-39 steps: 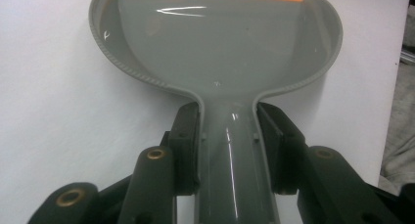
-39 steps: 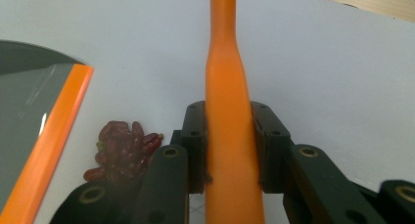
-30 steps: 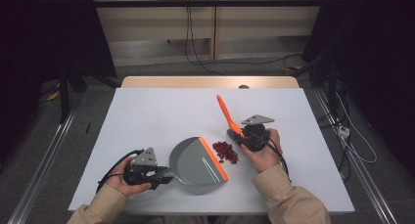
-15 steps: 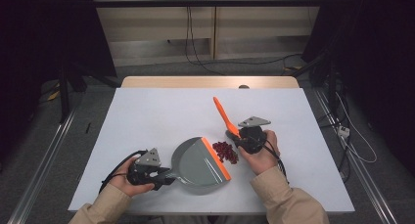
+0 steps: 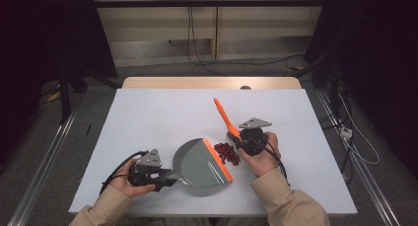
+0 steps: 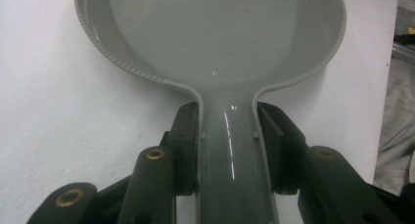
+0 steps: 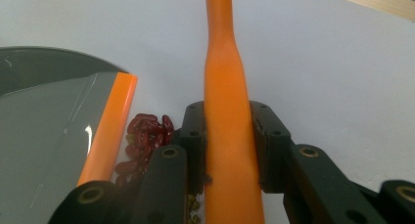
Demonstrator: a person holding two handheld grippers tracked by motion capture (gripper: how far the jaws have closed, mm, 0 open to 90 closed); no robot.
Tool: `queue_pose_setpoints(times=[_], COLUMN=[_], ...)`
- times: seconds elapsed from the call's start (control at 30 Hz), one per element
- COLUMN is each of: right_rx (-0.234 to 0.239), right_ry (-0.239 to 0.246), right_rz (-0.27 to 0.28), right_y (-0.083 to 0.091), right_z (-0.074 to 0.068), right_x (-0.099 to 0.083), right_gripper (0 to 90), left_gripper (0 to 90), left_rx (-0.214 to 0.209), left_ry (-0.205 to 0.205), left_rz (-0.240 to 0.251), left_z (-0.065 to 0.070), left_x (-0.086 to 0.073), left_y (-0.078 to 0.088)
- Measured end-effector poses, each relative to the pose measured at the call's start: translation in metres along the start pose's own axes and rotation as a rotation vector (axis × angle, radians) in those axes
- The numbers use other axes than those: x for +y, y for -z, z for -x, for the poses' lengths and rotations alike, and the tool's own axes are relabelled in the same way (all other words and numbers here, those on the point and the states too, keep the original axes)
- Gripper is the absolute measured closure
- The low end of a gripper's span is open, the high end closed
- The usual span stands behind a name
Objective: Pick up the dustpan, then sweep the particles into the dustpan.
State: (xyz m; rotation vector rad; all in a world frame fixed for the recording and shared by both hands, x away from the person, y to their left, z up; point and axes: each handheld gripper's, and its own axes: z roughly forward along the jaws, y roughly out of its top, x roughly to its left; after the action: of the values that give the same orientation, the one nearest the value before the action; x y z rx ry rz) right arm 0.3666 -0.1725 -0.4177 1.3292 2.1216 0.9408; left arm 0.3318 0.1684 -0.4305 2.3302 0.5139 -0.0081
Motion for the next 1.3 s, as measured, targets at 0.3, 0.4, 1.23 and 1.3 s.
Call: queue_pose_setpoints(times=[0.3, 0.4, 1.23, 1.3], right_rx=[-0.001, 0.000, 0.031, 0.029], right_ry=[0.007, 0.006, -0.041, -0.044], right_rz=[-0.002, -0.002, -0.018, -0.017], right_y=[0.000, 0.000, 0.000, 0.001], right_z=[-0.002, -0.003, -0.015, -0.016], right_x=[0.000, 0.000, 0.001, 0.001], right_gripper=[70.8, 70.8, 70.4, 70.4], left_gripper=[62.4, 62.5, 62.3, 62.3], left_rx=[0.000, 0.000, -0.019, -0.020], left_ry=[-0.003, -0.005, 0.015, 0.009], left_rz=[-0.001, 0.000, -0.009, -0.011], left_z=[0.000, -0.001, -0.002, -0.002], left_x=[0.000, 0.000, 0.002, 0.004], left_y=[0.000, 0.001, -0.003, -0.002])
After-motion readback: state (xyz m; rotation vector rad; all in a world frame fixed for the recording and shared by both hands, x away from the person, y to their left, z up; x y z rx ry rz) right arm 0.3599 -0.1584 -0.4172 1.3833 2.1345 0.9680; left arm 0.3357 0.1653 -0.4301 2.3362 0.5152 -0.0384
